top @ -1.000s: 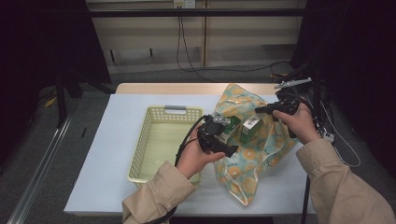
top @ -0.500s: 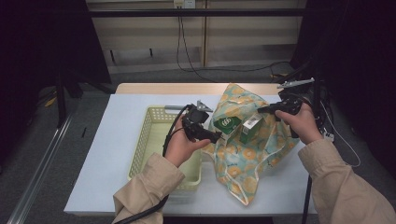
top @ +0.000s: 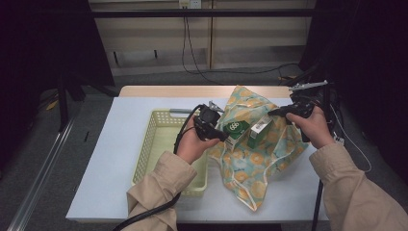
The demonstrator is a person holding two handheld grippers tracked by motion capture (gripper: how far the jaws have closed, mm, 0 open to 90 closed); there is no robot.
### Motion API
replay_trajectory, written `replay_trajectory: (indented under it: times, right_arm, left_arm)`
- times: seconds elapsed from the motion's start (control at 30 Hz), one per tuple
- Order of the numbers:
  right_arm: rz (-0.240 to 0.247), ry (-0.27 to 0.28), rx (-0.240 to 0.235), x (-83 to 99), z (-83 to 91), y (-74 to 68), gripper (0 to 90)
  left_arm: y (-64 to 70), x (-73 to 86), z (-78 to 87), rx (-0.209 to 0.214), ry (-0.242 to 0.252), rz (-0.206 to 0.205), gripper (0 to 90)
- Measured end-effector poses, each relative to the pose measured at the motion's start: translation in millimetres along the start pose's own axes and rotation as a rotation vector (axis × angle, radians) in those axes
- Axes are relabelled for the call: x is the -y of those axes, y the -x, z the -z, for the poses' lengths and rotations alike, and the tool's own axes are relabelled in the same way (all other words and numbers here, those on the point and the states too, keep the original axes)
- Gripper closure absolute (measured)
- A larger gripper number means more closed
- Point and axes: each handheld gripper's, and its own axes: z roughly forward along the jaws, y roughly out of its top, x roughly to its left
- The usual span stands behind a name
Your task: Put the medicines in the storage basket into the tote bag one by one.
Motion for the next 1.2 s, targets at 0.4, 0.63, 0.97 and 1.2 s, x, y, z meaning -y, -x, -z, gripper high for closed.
replay_trajectory:
  times: [0.4, 0.63, 0.97, 1.2]
  right_arm:
    - [-0.008, 0.023, 0.013, 2.7, 10.0, 3.5, 89.4]
    - [0.003, 0.030, 0.009, -0.4, 12.0, -1.8, 89.4]
    - [0.036, 0.046, -0.001, -13.4, 15.8, -15.7, 89.5]
    - [0.059, 0.052, -0.005, -24.8, 15.2, -26.2, 89.5]
  left_arm:
    - [4.7, 0.0, -8.0, 0.019, -0.070, 0.018, 82.0]
    - [2.9, -9.6, 4.8, 0.052, -0.056, 0.067, 90.0]
    - [-1.2, -30.0, 32.7, 0.055, 0.013, 0.135, 90.0]
    - [-9.8, -40.0, 45.3, 0.070, 0.045, 0.175, 90.0]
